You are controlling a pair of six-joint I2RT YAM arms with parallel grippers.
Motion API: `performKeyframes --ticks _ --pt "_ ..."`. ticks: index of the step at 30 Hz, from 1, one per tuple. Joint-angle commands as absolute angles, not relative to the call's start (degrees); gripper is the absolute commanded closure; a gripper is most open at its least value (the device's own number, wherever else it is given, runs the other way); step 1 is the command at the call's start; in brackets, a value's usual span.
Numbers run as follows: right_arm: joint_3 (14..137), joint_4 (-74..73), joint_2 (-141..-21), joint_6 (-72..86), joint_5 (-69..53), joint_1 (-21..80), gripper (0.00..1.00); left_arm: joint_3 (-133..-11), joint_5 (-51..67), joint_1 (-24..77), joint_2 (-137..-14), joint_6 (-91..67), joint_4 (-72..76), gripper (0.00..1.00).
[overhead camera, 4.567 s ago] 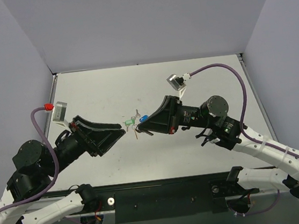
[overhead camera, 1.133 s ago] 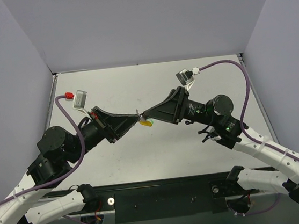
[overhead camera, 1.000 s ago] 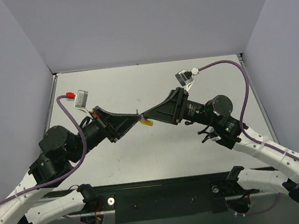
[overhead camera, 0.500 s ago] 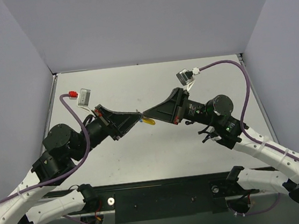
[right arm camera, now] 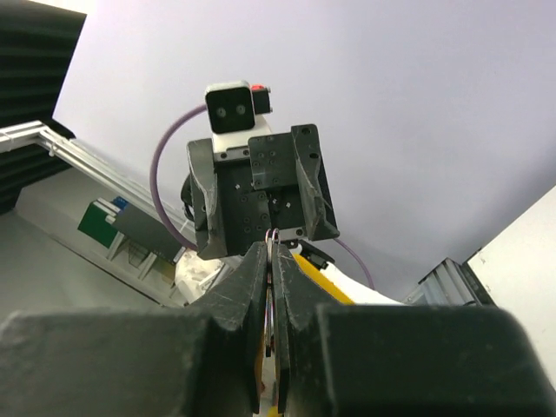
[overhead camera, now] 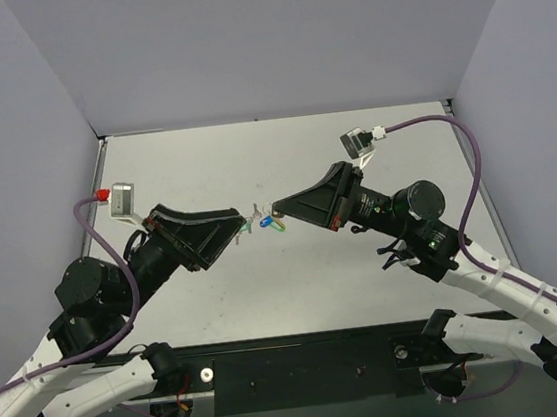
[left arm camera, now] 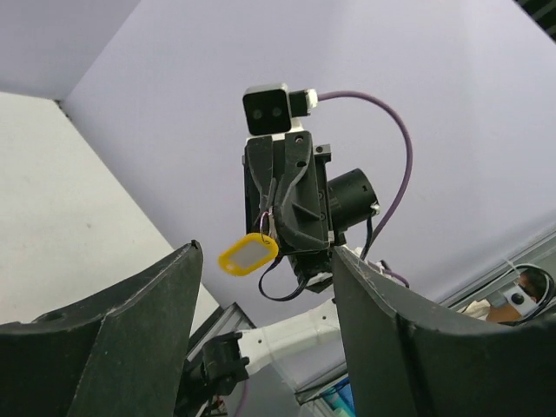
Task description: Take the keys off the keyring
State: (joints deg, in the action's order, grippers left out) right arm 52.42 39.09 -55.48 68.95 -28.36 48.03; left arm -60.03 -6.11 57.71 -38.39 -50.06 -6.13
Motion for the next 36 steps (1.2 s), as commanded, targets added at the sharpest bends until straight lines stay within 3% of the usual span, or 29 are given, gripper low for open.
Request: performKeyframes --ticks 1,26,36 --pt "52.21 46.15 -54.32 70.84 -24.96 47.99 1.00 -56.34 -8.35 58.01 -37.53 -52.03 5.70 0.30" --pt "52.73 46.85 -55.02 70.84 -24.34 49.22 1.00 -56.16 -6.24 58.18 -43.41 -53.26 11.60 0.52" --pt "52.30 45.44 -54.84 69.35 -24.52 50.01 1.00 -57.22 -5.62 58.10 -44.39 -52.91 11.43 0.54"
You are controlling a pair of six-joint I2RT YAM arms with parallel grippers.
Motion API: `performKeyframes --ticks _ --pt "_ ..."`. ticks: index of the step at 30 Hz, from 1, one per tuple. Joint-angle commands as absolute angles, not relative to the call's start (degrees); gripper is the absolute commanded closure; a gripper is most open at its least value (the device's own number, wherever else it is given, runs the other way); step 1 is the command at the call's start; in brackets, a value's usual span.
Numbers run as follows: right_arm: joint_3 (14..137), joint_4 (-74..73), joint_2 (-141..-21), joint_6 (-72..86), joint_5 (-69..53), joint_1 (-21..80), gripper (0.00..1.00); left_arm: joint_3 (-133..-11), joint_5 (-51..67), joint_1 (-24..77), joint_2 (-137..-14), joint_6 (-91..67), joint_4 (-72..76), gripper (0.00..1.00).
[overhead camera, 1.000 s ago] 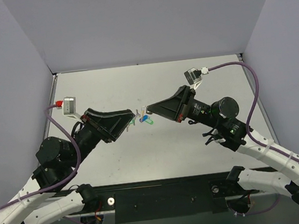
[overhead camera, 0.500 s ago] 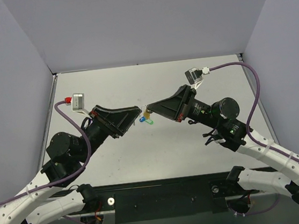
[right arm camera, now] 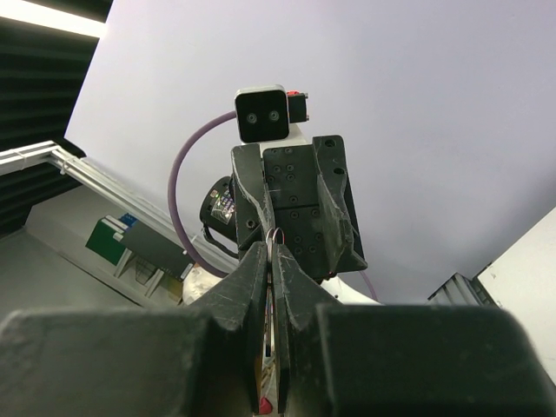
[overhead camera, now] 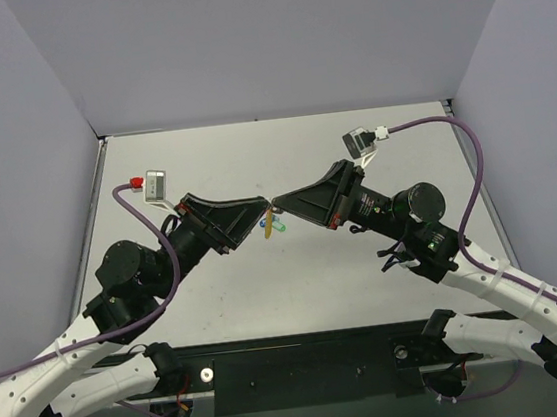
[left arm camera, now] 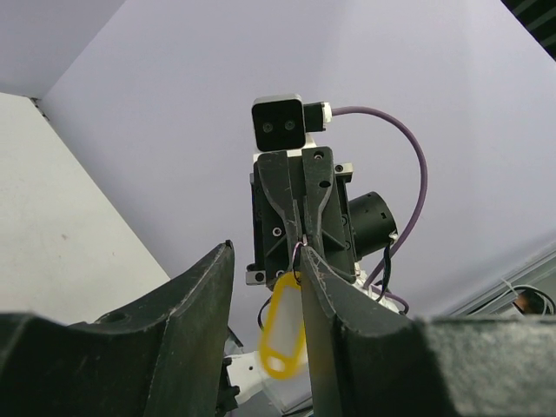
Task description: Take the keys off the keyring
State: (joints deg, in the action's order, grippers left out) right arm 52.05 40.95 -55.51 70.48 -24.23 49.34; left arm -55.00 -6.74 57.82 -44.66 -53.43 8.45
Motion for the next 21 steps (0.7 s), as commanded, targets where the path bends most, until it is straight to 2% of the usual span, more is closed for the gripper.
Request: performKeyframes --ticks 1,21 --pt "52.29 45.35 -54.76 69.43 -24.52 50.01 1.00 -57.39 -5.62 58.18 -44.47 -52.74 11.43 0.54" --pt "53.09 43.51 -54.76 68.82 -24.26 50.10 1.00 -58.01 -5.89 58.10 -43.33 -51.59 10.81 0.53"
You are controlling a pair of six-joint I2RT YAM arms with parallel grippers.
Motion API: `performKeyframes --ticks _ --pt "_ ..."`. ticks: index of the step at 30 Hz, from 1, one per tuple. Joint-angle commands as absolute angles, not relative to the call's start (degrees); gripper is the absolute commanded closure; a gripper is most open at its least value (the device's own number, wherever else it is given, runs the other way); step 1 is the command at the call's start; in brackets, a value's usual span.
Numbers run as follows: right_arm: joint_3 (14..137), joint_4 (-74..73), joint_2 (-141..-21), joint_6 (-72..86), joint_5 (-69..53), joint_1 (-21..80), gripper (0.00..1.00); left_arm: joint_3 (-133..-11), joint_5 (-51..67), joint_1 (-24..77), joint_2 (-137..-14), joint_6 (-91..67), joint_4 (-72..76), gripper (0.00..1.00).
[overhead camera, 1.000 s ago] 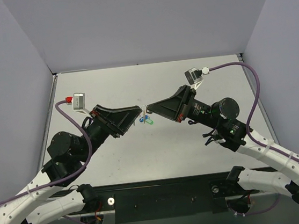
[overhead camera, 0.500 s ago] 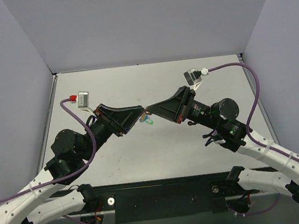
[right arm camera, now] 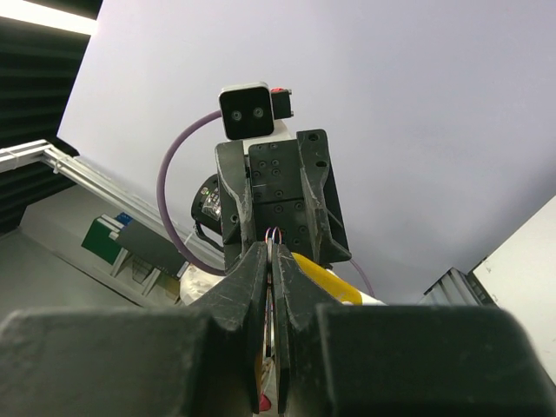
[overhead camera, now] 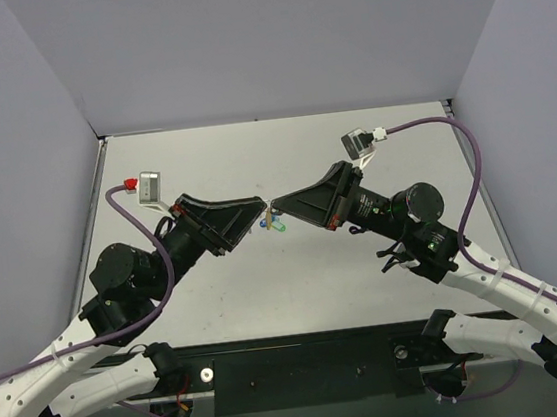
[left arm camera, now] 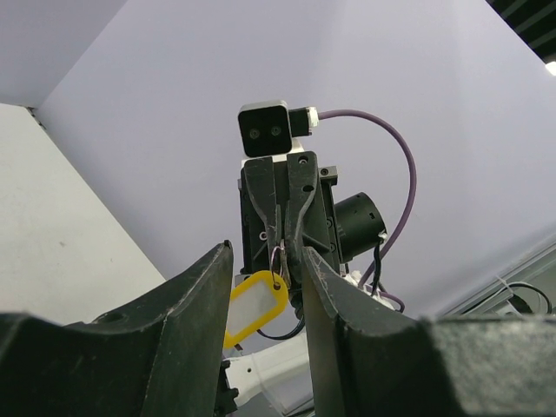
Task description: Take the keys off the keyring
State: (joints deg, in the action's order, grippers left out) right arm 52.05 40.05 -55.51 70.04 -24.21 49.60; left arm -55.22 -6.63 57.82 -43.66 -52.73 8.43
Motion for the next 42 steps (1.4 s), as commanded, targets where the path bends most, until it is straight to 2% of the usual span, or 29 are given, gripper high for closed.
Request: performKeyframes --ticks 1,6,8,9,11,13,22,28,33,42 --pt "53.17 43.51 -54.84 68.82 -24.26 50.10 1.00 -58.09 -5.80 58.18 -43.42 -51.59 10.90 0.53" --pt "53.44 42.72 -55.19 68.20 -24.52 50.45 1.00 -58.45 -5.10 58.10 -44.38 -51.50 10.99 0.58" --pt "53.35 42.72 -55.02 68.12 -24.52 50.71 1.00 -58.71 -4.92 58.10 -44.73 -51.42 10.90 0.71" --pt "53.44 42.71 -55.02 68.12 -24.61 50.71 1.00 -58.80 -4.83 58.10 -44.82 -51.42 10.81 0.81" --pt "53.53 42.54 -55.02 68.03 -24.61 50.80 1.00 -59.06 -4.83 58.10 -45.09 -51.42 10.72 0.95" --pt "53.53 42.19 -54.93 67.68 -24.78 50.71 1.00 -59.41 -4.92 58.10 -45.17 -51.15 10.20 1.00" --pt "55.89 34.56 -54.05 63.99 -25.57 50.98 1.00 -62.22 -2.20 58.10 -44.91 -48.70 2.92 1.00" --pt "62.57 23.48 -55.37 59.50 -31.19 50.45 1.00 -66.97 4.65 58.10 -46.14 -46.15 -8.60 1.00" --pt "65.65 20.66 -57.39 59.06 -37.08 50.36 1.00 -68.55 11.51 58.10 -46.49 -44.91 -13.44 1.00" --pt "68.55 16.35 -59.41 57.83 -42.53 50.45 1.00 -70.13 20.30 58.01 -48.43 -43.59 -16.35 1.00"
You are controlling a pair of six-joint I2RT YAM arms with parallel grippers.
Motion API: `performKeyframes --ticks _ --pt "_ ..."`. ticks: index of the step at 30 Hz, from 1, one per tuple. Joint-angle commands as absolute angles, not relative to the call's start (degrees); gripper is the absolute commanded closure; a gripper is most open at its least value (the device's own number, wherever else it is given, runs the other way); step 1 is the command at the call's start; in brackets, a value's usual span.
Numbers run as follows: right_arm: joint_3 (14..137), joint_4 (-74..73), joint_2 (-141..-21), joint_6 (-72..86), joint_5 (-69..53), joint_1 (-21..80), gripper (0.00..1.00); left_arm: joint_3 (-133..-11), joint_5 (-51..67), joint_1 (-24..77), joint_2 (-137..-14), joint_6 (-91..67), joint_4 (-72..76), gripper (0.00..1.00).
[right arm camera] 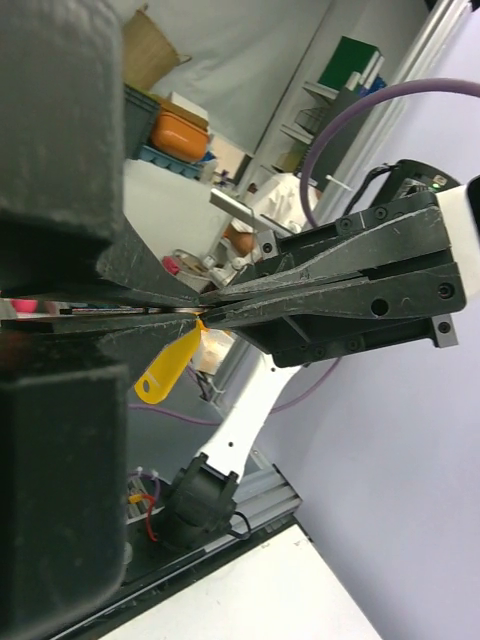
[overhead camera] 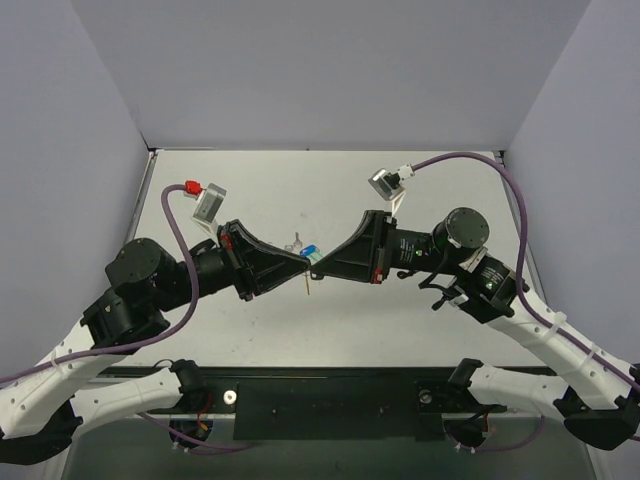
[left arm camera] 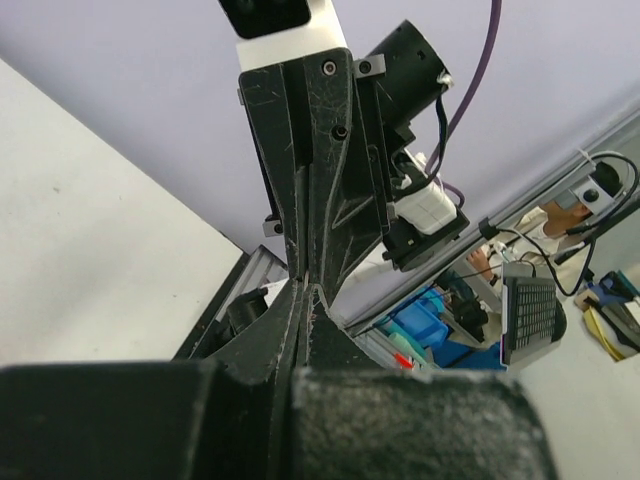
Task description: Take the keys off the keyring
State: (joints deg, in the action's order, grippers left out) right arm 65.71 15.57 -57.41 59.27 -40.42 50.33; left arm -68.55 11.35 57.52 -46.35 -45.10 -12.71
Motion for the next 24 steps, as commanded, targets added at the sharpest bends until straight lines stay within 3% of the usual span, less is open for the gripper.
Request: performKeyframes --ticks 1,14,19,23,24 --pt "68.73 15.91 -59.59 57.83 -42.80 50.45 1.00 -70.31 20.74 58.01 -48.51 -43.33 -16.78 1.00" --pt "70.66 9.93 -61.26 55.20 -46.76 50.45 1.00 -75.06 30.32 58.01 -53.00 -39.73 -24.69 1.00" --pt "69.88 9.58 -60.74 54.84 -46.15 50.54 1.00 -75.76 29.02 58.01 -52.91 -39.55 -24.96 1.00" --pt "69.26 9.23 -60.12 54.41 -45.26 50.54 1.00 -75.59 26.19 57.92 -51.16 -40.60 -21.98 0.60" --pt "69.00 9.14 -59.94 54.49 -44.74 50.45 1.00 -75.93 25.76 57.92 -50.89 -40.87 -21.62 0.55"
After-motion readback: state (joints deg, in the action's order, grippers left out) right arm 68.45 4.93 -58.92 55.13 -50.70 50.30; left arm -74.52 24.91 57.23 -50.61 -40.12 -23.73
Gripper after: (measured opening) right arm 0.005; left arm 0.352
